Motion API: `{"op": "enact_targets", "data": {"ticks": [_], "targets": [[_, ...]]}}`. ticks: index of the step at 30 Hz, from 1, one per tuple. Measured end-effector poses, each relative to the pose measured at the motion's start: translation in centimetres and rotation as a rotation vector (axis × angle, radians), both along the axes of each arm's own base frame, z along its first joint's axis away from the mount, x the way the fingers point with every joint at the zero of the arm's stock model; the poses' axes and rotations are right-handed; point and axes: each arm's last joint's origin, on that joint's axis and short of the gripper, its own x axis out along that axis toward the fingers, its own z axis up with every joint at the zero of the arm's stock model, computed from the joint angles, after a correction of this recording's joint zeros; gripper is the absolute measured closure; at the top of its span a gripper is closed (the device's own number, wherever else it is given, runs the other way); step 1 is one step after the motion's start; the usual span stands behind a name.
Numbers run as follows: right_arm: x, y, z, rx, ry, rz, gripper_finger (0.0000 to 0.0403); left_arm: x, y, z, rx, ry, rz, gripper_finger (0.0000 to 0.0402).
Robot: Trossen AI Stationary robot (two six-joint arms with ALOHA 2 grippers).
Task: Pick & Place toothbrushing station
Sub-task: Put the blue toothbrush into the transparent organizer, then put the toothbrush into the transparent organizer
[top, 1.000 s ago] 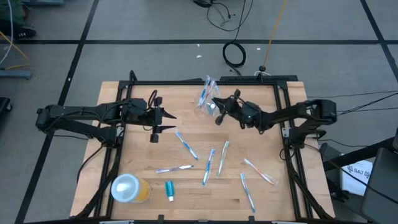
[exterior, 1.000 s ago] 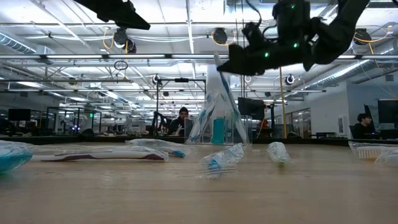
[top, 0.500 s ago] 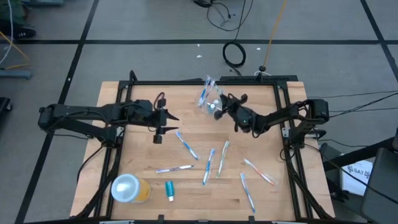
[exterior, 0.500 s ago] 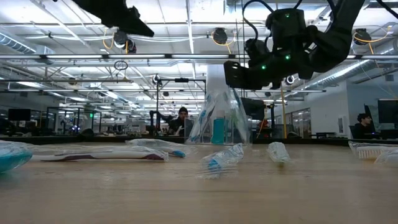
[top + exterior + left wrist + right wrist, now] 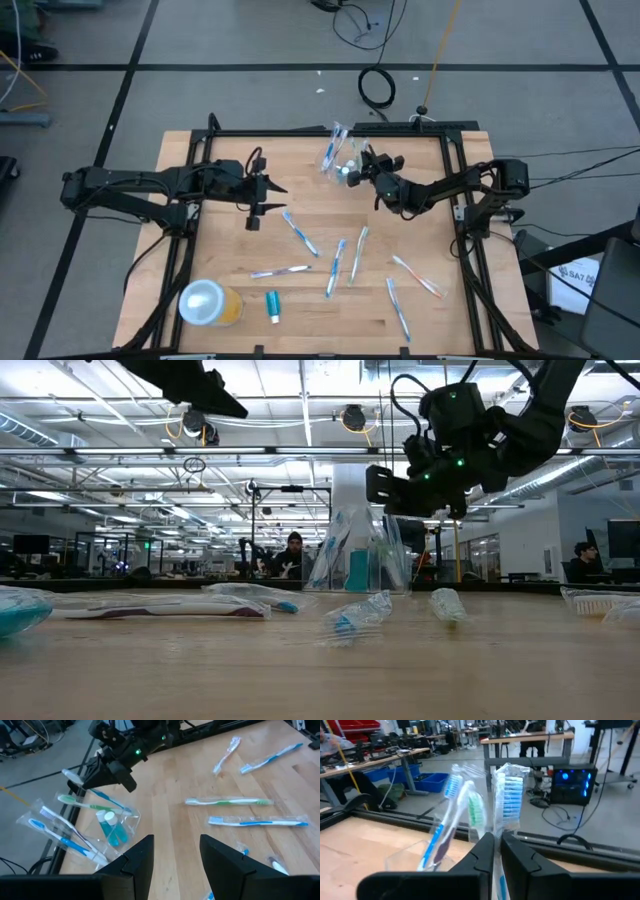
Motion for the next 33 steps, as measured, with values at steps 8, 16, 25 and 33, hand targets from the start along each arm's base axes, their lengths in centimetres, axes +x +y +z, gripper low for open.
{"op": "enact_targets", "data": {"ticks": [8,16,25,33], "targets": [[-0.1,-0.3,-0.2,0.007,0.014,-0.011,0.0332,0.0,0.0,0.0,0.002,0.001,-0.001,0.0236],[-0.4,-0.3,1.0,-0.026,0.017,-0.004,0.0288,0.0,0.0,0.0,-0.001,0.001,0.001,0.0236],[-1.1,1.0,4.4,-0.114,0.03,0.047,0.0269,0.0,0.0,0.0,-0.003,0.001,0.002,0.0236],[-1.2,4.7,5.3,-0.173,0.182,0.328,0.0272,0.0,0.0,0.0,-0.058,-0.001,0.03,0.0236]]}}
